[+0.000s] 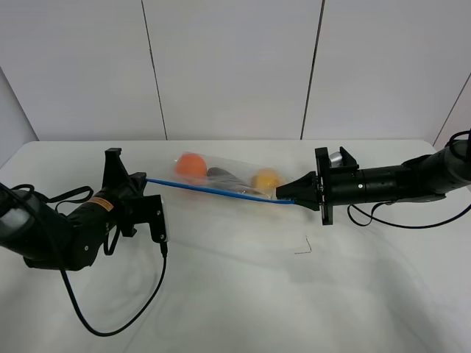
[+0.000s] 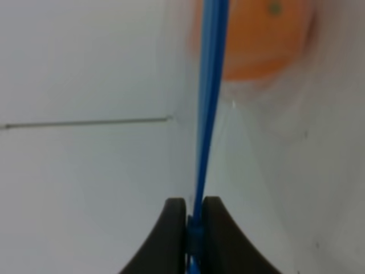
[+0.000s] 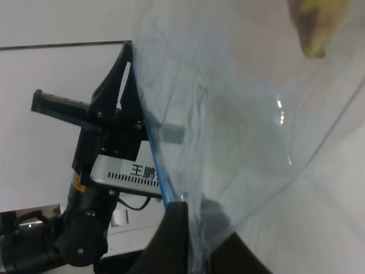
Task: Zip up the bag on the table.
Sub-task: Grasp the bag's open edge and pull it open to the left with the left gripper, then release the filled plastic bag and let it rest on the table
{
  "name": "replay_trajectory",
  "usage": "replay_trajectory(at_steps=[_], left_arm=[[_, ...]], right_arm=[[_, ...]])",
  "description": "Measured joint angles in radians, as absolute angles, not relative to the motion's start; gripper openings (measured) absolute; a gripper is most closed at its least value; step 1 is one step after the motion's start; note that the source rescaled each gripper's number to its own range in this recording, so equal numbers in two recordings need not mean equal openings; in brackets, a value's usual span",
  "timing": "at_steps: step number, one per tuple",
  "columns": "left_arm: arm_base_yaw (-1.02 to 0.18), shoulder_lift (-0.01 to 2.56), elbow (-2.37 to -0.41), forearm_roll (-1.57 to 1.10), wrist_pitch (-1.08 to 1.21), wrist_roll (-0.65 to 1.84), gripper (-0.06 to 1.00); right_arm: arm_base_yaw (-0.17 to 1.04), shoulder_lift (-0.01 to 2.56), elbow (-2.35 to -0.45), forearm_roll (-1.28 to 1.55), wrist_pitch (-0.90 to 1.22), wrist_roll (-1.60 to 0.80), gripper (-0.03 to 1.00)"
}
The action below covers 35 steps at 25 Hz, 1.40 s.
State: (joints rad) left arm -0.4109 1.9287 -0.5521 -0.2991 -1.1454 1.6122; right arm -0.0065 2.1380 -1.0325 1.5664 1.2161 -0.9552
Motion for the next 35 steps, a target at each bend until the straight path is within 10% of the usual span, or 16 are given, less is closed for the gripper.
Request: replay_trajectory(at_steps=[12, 22, 35], left_arm=[[-0.384, 1.929, -0.552, -0.292, -1.14, 1.612, 0.01], [-0.36, 1.924, -0.551, -0.355, -1.054, 1.566, 0.69], [-0.242, 1.924, -0.551, -0.362, -1.051, 0.95, 0.74]], right_arm=[[-0.007, 2.138, -1.032, 1.565, 1.213, -0.955, 0.0], [-0.007, 2.138, -1.032, 1.559, 1.211, -0.954, 0.0], [-0.007, 2.138, -1.032, 1.558, 1.211, -0.95, 0.0]])
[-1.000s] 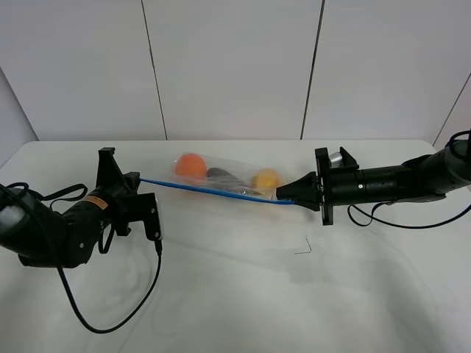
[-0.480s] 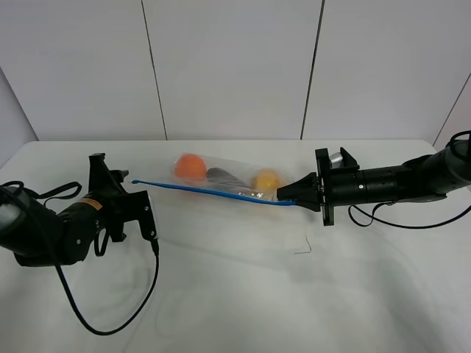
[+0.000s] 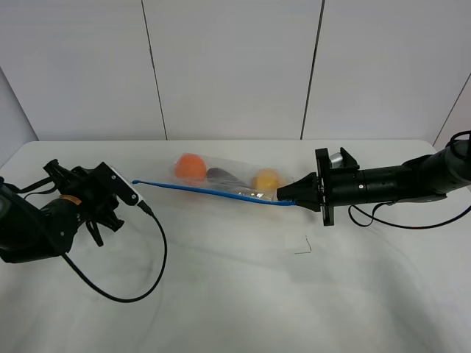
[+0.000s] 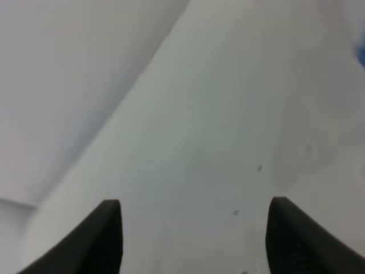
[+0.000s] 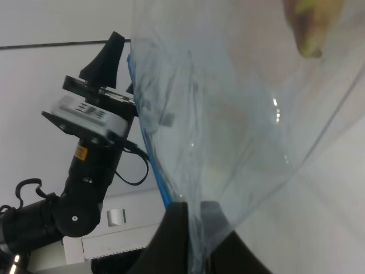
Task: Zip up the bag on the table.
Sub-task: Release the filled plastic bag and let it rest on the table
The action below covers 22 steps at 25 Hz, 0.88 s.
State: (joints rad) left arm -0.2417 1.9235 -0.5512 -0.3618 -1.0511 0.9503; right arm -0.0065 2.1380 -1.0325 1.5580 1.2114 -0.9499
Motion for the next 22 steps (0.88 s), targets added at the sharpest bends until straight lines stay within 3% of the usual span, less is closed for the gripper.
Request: replay_trajectory(at_steps=[7, 15, 22], left_arm=[[-0.242, 1.924, -0.551, -0.362, -1.035, 0.73, 0.74], [-0.242, 1.924, -0.551, -0.401, -1.036, 0.157, 0.74], [-0.242, 1.918, -0.551, -0.411, -0.988, 0.233, 0.75]], right_arm=[[-0.007, 2.138, -1.032, 1.558, 1.211, -0.948, 0.0], [-0.007, 2.138, -1.032, 1.558, 1.211, -0.947, 0.0], [-0.007, 2.138, -1.032, 1.558, 1.211, -0.944, 0.0]])
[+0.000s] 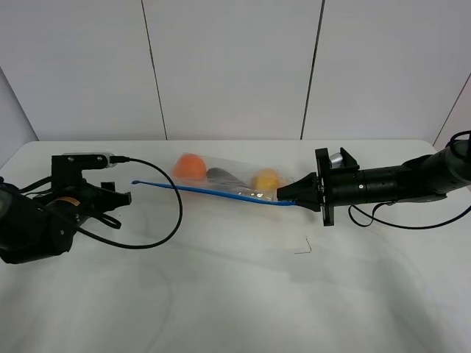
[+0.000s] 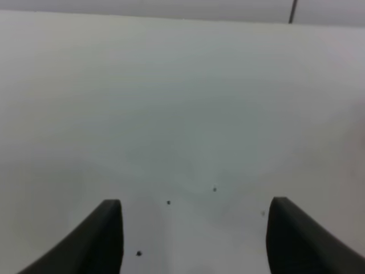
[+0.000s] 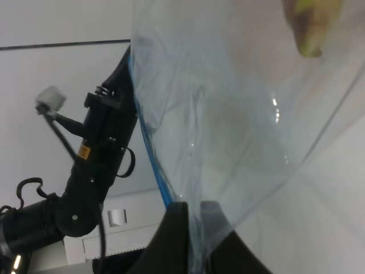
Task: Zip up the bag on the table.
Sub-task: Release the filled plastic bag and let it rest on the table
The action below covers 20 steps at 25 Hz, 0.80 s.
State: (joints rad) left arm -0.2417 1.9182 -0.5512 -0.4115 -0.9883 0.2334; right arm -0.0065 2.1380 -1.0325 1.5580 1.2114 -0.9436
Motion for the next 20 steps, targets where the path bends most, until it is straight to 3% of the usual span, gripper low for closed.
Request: replay_trajectory(at_steps=[5, 9, 13, 20], left_arm=[[-0.242, 1.851, -0.55, -0.447, -0.814, 0.36, 0.76], [-0.234, 1.76, -0.582, -0.522, -0.617, 0.406, 0.87], [-0.164, 1.707, -0.687, -0.574, -0.248, 0.446, 0.98], [-0.042, 1.703, -0.888, -0.565, 0.342, 0.431, 1.0]], right_arm=[[-0.007, 2.138, -1.032, 1.558, 1.211, -0.943, 0.0], [-0.007, 2.138, -1.032, 1.558, 1.211, -0.929, 0.0], [-0.007, 2.138, -1.032, 1.558, 1.211, -0.925, 0.0], [-0.007, 2.138, -1.032, 1.558, 1.211, -0.925, 0.0]])
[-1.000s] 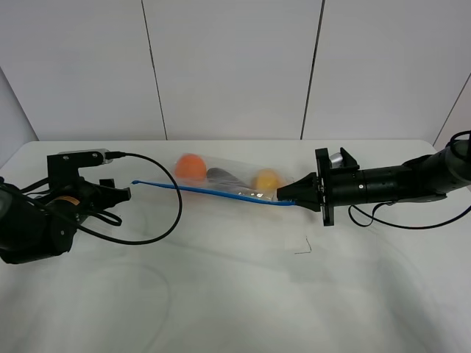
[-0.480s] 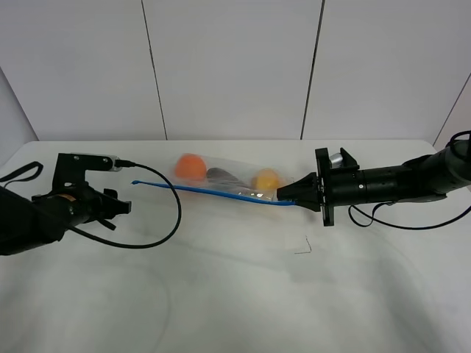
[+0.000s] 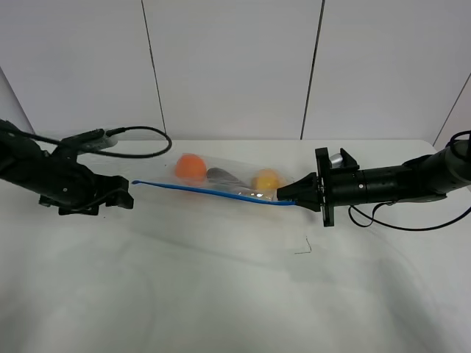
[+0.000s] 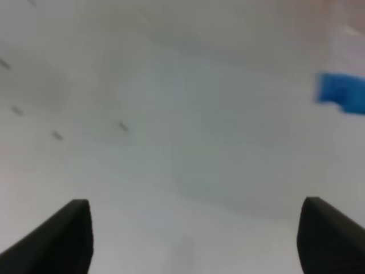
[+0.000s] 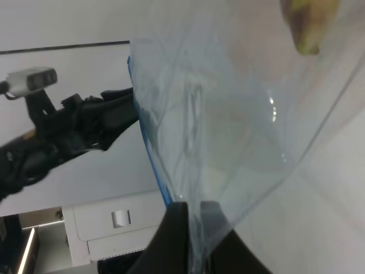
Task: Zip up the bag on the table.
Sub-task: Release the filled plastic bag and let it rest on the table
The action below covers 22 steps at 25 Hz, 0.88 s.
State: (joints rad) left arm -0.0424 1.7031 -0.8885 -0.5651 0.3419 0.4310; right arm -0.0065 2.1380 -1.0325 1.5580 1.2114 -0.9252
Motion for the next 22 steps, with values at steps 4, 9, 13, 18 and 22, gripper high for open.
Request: replay_trajectory(at_steps=[4, 9, 13, 18, 22], left_arm=[[-0.035, 1.702, -1.02, -0.403, 0.597, 0.295, 1.0], [-0.035, 1.702, -1.162, -0.156, 0.881, 0.035, 1.0], [-0.034, 1.702, -1.225, -0.063, 0.992, -0.021, 1.0], [-0.034, 1.701, -1.24, -0.049, 1.081, -0.028, 1.0], [-0.034, 1.7, -1.242, -0.045, 1.168, -0.031, 1.0]], right_arm=[[-0.007, 2.138, -1.032, 1.558, 1.211, -0.925, 0.0], [-0.007, 2.138, -1.032, 1.557, 1.211, -0.925, 0.0], [-0.007, 2.138, -1.032, 1.557, 1.211, -0.925, 0.0], [-0.007, 2.138, -1.032, 1.556, 1.211, -0.925, 0.0], [-0.007, 2.138, -1.032, 1.555, 1.211, -0.925, 0.0]])
